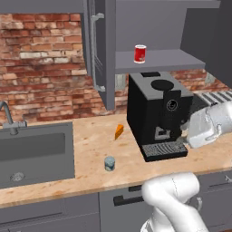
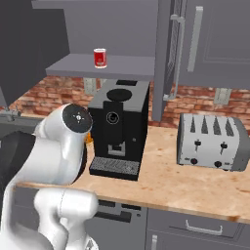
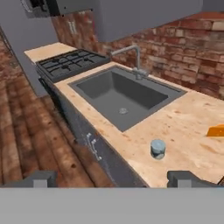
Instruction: Restock the canned food cabinet by taking the new fresh canned food from the counter and placing it in the cabinet. Then, take the old canned food from the cabinet and place it on the counter.
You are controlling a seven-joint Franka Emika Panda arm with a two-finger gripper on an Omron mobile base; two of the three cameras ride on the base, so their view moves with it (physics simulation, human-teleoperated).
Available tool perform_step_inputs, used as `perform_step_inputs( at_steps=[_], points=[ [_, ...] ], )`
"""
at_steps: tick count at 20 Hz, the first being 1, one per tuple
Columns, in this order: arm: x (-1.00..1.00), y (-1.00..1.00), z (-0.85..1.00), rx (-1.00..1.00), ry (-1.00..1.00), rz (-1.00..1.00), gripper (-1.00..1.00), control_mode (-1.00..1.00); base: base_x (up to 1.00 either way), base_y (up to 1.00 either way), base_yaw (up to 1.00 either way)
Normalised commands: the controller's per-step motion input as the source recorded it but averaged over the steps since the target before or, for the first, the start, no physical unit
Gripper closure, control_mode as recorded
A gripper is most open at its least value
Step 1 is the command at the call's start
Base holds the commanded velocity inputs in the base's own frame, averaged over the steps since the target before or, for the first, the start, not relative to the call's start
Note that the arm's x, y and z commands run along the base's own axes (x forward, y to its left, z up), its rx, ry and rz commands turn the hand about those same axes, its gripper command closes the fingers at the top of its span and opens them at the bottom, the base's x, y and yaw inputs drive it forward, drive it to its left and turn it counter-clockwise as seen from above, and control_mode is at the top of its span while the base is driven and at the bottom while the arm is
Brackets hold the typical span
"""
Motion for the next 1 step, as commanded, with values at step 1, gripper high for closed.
perform_step_inputs(
  at_steps=[1],
  points=[
    [0.00, 0.06, 0.00, -0.06, 0.00, 0.00, -1.00, -1.00, 0.00, 0.00, 0.00]
  ],
)
